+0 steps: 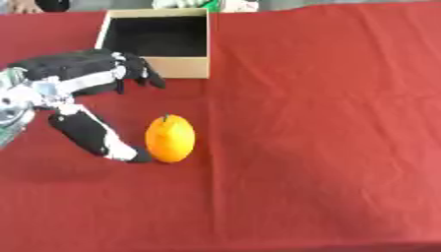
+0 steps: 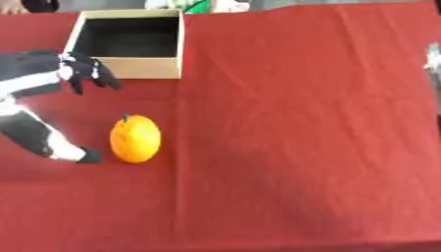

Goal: Pick up objects on the table and place them in the box.

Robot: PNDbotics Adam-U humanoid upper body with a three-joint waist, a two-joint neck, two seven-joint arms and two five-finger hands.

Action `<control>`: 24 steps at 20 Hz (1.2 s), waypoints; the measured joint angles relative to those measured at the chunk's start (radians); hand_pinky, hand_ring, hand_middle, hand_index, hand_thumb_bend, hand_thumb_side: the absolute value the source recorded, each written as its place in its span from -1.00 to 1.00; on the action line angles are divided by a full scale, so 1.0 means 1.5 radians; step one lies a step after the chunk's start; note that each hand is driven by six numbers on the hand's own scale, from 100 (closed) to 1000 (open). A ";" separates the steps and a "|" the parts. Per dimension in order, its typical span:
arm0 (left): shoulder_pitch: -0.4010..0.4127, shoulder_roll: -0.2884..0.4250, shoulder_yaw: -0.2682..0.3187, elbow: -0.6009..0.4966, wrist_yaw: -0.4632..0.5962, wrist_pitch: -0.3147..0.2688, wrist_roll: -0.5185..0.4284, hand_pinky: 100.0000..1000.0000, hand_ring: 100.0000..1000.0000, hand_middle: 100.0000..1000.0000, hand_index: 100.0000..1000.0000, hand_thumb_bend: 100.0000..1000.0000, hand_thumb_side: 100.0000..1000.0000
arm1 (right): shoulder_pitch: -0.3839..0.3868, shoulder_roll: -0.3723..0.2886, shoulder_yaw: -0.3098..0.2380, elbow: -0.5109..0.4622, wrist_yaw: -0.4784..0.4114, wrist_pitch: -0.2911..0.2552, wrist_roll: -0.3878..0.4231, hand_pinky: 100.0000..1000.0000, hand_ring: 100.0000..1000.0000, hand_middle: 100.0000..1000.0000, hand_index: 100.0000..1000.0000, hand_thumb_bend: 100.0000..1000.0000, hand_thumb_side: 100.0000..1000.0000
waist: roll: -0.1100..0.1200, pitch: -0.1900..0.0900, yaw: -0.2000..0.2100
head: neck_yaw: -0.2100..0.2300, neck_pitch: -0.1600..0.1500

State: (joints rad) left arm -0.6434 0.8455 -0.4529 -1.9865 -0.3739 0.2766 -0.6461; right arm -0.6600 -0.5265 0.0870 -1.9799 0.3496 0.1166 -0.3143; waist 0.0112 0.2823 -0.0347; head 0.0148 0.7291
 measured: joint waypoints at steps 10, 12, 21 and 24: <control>0.002 -0.036 -0.025 0.002 -0.037 0.062 -0.019 0.24 0.62 0.56 0.71 -0.25 -0.89 | 0.000 0.000 0.001 0.000 -0.006 -0.002 0.001 0.84 0.69 0.57 0.81 -1.00 0.87 | 0.001 0.000 -0.004 | 0.002 0.000; 0.003 -0.044 -0.028 0.014 -0.059 0.071 -0.017 0.26 0.64 0.58 0.71 -0.26 -0.87 | 0.000 0.000 0.002 0.000 -0.006 -0.002 0.002 0.84 0.69 0.56 0.81 -1.00 0.87 | 0.001 0.000 -0.005 | 0.003 0.000; 0.003 -0.087 -0.047 0.111 -0.189 0.037 0.008 0.26 0.64 0.53 0.67 -0.43 -0.77 | 0.000 0.001 0.004 0.000 -0.010 -0.003 0.005 0.84 0.69 0.56 0.81 -1.00 0.88 | 0.000 0.001 -0.009 | 0.006 0.000; 0.002 -0.095 -0.051 0.129 -0.197 0.025 0.012 0.11 0.55 0.41 0.61 -0.52 -0.75 | 0.000 0.001 0.004 0.000 -0.011 -0.003 0.005 0.84 0.69 0.56 0.81 -1.00 0.88 | 0.000 0.001 -0.009 | 0.006 -0.001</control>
State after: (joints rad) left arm -0.6401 0.7026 -0.5290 -1.7923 -0.6697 0.3134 -0.6274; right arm -0.6604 -0.5244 0.0930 -1.9799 0.3326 0.1117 -0.3064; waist 0.0110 0.2843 -0.0479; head 0.0244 0.7283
